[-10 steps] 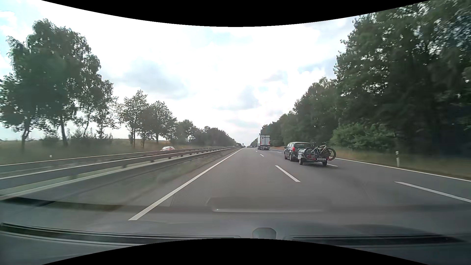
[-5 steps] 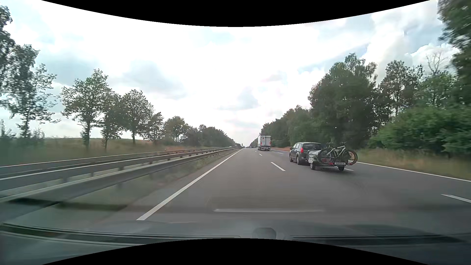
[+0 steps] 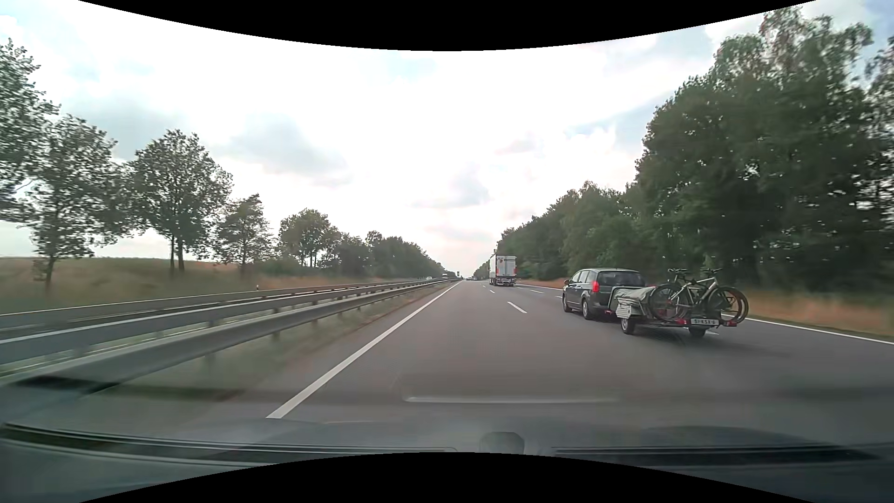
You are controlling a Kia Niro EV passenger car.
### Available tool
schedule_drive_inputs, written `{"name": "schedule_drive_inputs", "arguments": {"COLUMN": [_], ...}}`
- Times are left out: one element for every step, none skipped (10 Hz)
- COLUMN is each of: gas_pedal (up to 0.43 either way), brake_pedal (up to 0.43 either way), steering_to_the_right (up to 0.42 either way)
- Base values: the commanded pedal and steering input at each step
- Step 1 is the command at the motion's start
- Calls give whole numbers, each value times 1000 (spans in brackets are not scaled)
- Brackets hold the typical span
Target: Follow the waypoints while adhering to traffic rules and regulations
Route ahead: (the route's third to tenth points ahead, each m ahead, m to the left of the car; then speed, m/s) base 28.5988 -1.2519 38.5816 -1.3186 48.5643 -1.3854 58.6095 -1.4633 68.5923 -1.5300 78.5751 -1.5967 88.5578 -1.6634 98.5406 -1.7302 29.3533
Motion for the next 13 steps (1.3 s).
{"name": "schedule_drive_inputs", "arguments": {"gas_pedal": [449, 449, 449, 449, 449, 449, 449, 449, 449, 449, 449, 449, 449], "brake_pedal": [0, 0, 0, 0, 0, 0, 0, 0, 0, 0, 0, 0, 0], "steering_to_the_right": [-1, -1, -1, -1, -1, -1, -1, -1, -1, -1, -1, -2, -3]}}
